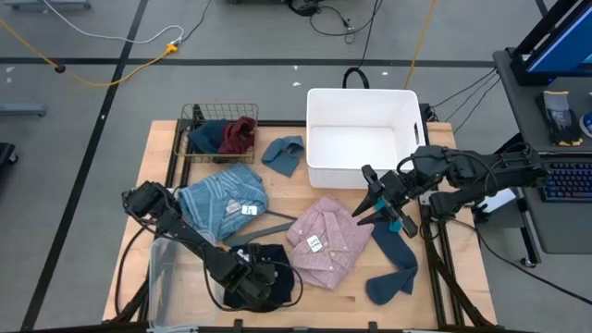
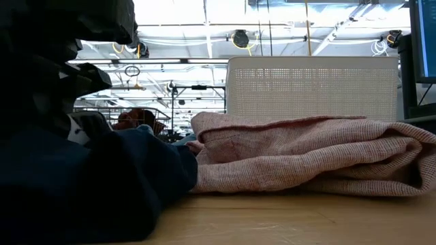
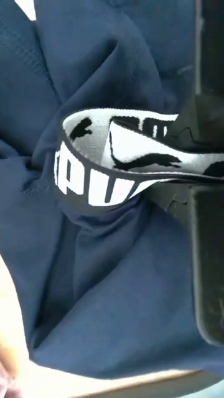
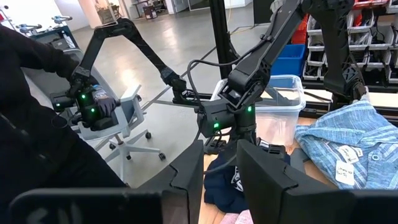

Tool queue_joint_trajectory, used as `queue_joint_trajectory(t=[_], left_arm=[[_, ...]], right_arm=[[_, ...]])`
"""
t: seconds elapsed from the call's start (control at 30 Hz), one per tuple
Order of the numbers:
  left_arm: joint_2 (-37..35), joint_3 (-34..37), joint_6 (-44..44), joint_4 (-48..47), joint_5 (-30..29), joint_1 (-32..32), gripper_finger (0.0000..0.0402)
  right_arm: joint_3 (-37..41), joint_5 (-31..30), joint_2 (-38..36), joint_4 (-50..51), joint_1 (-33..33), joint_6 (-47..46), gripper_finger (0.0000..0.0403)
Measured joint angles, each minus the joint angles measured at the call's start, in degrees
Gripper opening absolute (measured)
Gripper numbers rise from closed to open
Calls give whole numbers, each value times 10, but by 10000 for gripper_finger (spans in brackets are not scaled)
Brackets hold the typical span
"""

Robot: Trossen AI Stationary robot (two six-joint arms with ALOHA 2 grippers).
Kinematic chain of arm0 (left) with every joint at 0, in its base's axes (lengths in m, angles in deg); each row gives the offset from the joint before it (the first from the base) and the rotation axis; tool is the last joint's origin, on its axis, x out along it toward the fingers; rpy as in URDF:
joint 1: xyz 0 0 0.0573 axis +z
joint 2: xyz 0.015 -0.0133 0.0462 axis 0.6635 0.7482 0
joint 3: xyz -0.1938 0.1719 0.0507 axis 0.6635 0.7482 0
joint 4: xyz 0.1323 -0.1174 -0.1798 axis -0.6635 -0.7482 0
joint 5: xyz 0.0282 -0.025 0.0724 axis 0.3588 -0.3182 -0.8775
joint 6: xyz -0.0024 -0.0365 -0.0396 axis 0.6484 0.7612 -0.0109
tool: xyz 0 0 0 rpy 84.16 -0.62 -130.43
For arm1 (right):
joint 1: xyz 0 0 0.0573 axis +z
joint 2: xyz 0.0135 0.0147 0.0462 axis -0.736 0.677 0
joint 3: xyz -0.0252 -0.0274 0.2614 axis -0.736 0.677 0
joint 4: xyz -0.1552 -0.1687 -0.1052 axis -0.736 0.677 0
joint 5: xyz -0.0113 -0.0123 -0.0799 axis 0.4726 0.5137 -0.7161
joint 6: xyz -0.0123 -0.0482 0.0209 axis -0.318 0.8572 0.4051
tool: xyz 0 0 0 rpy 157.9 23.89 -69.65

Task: Pick & Place Cloths
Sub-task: Put the dark blue boxers into the black basket

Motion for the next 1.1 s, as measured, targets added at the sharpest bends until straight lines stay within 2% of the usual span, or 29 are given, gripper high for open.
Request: queue_joint_trajectory(t=[0.17,0.4,0.8,1.1], left_arm=[[-34,0,-11,-4,5,8,7],[-124,0,-15,10,-12,34,5],[-303,0,-19,36,-108,47,2],[-422,0,-73,139,-158,47,2]], right_arm=[[0,0,0,0,0,0,89],[0,0,0,0,0,0,89],[0,0,0,0,0,2,89],[0,0,0,0,0,2,89]])
